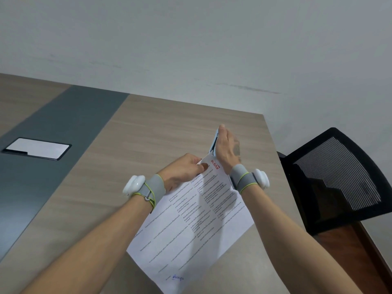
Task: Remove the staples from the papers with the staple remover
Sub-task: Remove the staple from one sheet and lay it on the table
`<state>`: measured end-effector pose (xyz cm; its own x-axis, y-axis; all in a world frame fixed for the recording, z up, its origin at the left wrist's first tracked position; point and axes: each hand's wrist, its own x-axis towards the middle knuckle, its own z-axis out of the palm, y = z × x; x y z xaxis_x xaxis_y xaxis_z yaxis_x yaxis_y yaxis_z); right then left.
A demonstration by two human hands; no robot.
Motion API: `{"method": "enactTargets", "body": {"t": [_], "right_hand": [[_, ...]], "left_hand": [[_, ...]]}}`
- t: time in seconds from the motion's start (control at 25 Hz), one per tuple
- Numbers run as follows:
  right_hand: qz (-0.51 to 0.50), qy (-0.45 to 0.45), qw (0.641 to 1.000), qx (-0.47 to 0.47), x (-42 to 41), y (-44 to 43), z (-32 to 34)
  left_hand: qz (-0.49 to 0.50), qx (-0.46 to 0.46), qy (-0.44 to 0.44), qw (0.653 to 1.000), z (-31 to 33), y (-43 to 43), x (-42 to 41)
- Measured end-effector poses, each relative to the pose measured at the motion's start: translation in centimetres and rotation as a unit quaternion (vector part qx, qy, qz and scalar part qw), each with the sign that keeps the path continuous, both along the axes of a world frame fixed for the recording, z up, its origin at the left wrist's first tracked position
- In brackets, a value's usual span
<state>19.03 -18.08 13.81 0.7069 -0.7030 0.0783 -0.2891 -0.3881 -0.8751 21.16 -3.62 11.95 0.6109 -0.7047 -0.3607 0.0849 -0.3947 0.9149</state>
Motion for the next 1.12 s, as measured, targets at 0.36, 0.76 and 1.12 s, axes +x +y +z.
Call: {"method": "enactTargets", "body": {"t": [0.36, 0.76, 1.12], "right_hand": [[0.009, 0.008, 1.0, -0.024, -0.3, 0.1, -0.4], [-0.014, -0.032, 0.998, -0.045, -0.2, 0.7, -0.1], [0.005, -0.065, 0.992, -0.11, -0.8, 0.2, -0.3]], "left_hand": [[0.015, 0.011, -0.013, 1.0, 0.3, -0.3, 0.6], [0.017, 0.001, -0.012, 1.0, 1.2, -0.5, 0.0], [0.011, -0.012, -0.014, 1.0, 1.3, -0.6, -0.5]]}}
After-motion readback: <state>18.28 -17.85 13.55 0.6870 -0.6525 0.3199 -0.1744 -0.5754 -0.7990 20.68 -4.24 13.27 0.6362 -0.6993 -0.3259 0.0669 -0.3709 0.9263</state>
